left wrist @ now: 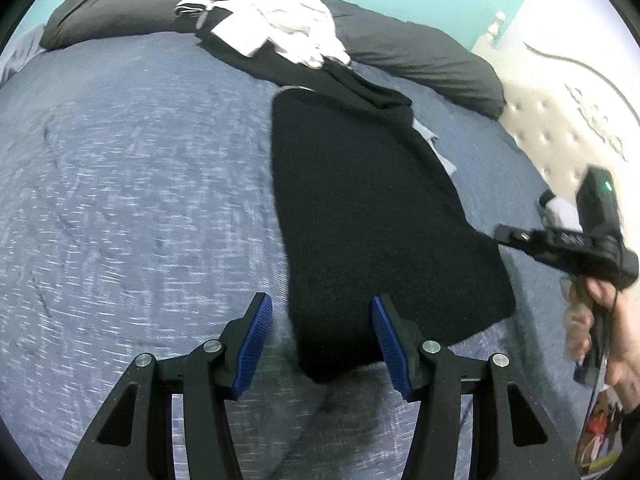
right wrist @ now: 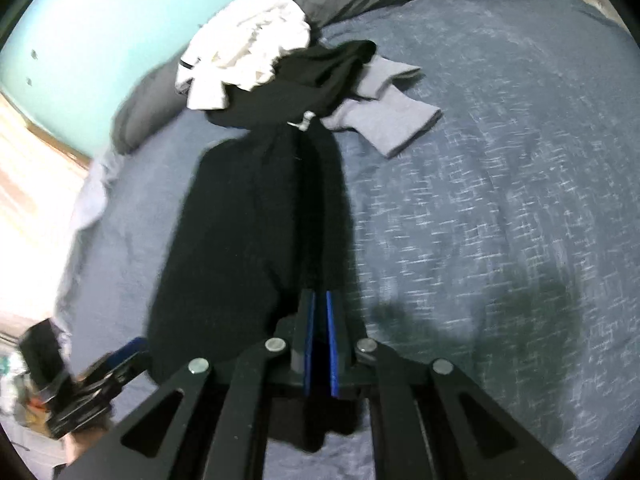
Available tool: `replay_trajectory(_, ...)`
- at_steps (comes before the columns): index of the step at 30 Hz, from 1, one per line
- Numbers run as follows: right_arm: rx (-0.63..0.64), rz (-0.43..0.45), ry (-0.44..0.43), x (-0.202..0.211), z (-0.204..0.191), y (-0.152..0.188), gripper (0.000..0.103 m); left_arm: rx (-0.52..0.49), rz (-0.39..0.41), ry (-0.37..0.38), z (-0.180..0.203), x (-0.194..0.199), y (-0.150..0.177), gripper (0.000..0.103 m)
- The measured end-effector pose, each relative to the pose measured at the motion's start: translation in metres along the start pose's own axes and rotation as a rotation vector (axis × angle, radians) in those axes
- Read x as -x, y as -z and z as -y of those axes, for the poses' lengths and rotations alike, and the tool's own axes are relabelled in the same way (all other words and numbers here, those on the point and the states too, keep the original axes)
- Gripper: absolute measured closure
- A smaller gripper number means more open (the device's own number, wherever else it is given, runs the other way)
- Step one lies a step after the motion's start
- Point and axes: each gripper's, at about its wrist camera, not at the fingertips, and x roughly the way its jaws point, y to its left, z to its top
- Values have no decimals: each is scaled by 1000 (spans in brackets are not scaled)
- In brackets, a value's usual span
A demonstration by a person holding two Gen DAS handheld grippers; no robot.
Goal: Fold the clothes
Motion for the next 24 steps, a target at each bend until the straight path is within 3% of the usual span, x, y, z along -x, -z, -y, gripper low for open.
replay_trajectory(2,11,-6,-40,4,-7,4,93,32,-12,24,-8,-1,-3,46)
replay_trajectory(5,19,-23,-57,3,-17,9,59,81,-30,59,-19,-3,-8,46)
replay_trajectory(10,116,-98,58,-17,-31,21,57,141,-76,129,-30,-13,-12,46)
replay_trajectory(13,103,-143,99,-25,-23,30,53,151,-105,182,-27,-20,-9,45)
replay_trajectory(15,70,-166,98,-31,-11,37,44,143,-131,203,-23,-27,-6,36)
replay_trajectory(18,34,-180,76,-37,1,43,41,139,-152,211,-20,-37,0,27)
replay_trajectory(24,11,-187,24,-47,12,40,39,145,-138,229,-16,-46,0,26)
